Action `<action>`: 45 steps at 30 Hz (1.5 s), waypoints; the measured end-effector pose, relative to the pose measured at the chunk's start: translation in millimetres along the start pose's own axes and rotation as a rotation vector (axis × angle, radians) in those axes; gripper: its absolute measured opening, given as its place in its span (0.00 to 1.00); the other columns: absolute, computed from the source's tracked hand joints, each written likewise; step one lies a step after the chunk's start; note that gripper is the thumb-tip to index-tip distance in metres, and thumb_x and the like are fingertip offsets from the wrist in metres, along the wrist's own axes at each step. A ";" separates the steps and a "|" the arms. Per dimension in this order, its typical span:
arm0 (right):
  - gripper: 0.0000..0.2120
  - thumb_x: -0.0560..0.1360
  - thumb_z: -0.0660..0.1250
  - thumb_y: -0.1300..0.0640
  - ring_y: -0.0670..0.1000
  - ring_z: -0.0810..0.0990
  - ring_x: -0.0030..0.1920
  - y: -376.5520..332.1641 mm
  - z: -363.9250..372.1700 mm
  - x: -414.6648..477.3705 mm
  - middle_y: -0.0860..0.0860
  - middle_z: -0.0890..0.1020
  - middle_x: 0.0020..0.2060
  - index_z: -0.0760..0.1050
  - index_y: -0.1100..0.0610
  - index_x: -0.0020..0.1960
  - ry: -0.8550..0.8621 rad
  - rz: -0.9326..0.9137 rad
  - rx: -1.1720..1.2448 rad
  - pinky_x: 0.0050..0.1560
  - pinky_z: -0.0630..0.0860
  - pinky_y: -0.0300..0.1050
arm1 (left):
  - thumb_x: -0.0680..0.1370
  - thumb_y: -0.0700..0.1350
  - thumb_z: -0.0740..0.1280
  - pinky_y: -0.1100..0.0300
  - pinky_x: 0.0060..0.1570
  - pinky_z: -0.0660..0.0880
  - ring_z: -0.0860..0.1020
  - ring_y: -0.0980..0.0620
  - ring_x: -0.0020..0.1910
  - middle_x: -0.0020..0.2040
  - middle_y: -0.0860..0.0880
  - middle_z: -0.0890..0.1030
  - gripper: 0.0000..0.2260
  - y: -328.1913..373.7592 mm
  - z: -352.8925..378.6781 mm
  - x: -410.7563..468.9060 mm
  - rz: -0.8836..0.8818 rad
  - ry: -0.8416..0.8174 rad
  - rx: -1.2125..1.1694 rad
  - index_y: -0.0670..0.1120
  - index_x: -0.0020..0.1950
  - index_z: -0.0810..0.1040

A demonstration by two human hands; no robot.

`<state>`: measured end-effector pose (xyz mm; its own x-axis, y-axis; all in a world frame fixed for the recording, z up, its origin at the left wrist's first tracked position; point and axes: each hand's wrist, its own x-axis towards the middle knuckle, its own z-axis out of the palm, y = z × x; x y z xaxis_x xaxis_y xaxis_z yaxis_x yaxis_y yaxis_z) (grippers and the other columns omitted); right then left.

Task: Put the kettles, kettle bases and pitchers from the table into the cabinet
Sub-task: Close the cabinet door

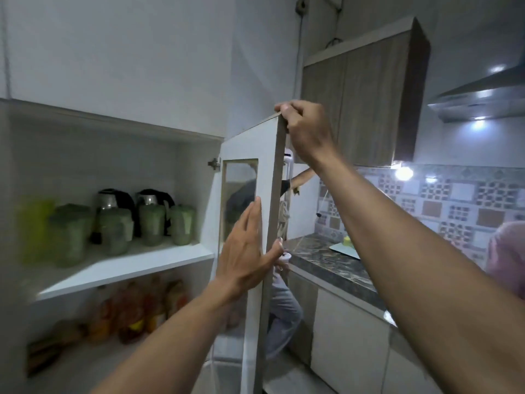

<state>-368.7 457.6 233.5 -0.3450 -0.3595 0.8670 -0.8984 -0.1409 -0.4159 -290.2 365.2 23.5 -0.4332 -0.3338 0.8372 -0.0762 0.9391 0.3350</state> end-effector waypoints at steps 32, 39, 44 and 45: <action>0.34 0.83 0.54 0.40 0.59 0.35 0.81 -28.7 445.1 25.1 0.56 0.35 0.81 0.37 0.39 0.82 -0.505 -0.228 0.121 0.79 0.38 0.62 | 0.77 0.57 0.63 0.34 0.74 0.37 0.32 0.37 0.77 0.77 0.37 0.28 0.43 -295.2 -282.0 11.0 -0.490 0.356 1.099 0.52 0.81 0.38; 0.36 0.84 0.52 0.40 0.60 0.30 0.79 -18.5 490.9 34.4 0.56 0.30 0.79 0.32 0.42 0.81 -0.529 -0.281 0.064 0.79 0.36 0.63 | 0.80 0.55 0.57 0.41 0.77 0.37 0.32 0.37 0.77 0.77 0.36 0.30 0.40 -330.9 -306.2 57.0 -0.496 0.138 1.283 0.42 0.80 0.35; 0.37 0.84 0.51 0.41 0.59 0.28 0.78 -6.5 513.9 43.0 0.59 0.27 0.77 0.30 0.47 0.81 -0.541 -0.334 0.018 0.79 0.36 0.62 | 0.83 0.44 0.53 0.42 0.78 0.43 0.32 0.38 0.77 0.78 0.35 0.33 0.32 -357.7 -310.6 79.4 -0.452 0.085 1.203 0.40 0.80 0.38; 0.37 0.84 0.51 0.41 0.59 0.28 0.78 -3.8 518.1 46.8 0.59 0.28 0.77 0.31 0.48 0.81 -0.541 -0.342 0.012 0.79 0.37 0.62 | 0.84 0.43 0.53 0.42 0.78 0.43 0.33 0.38 0.78 0.78 0.36 0.33 0.31 -362.9 -311.6 84.4 -0.461 0.083 1.194 0.40 0.80 0.38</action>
<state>-240.7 -36.6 133.5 0.1493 -0.7066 0.6916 -0.9293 -0.3392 -0.1460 -19.3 -29.1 107.3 -0.0982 -0.6099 0.7864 -0.9765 0.2112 0.0419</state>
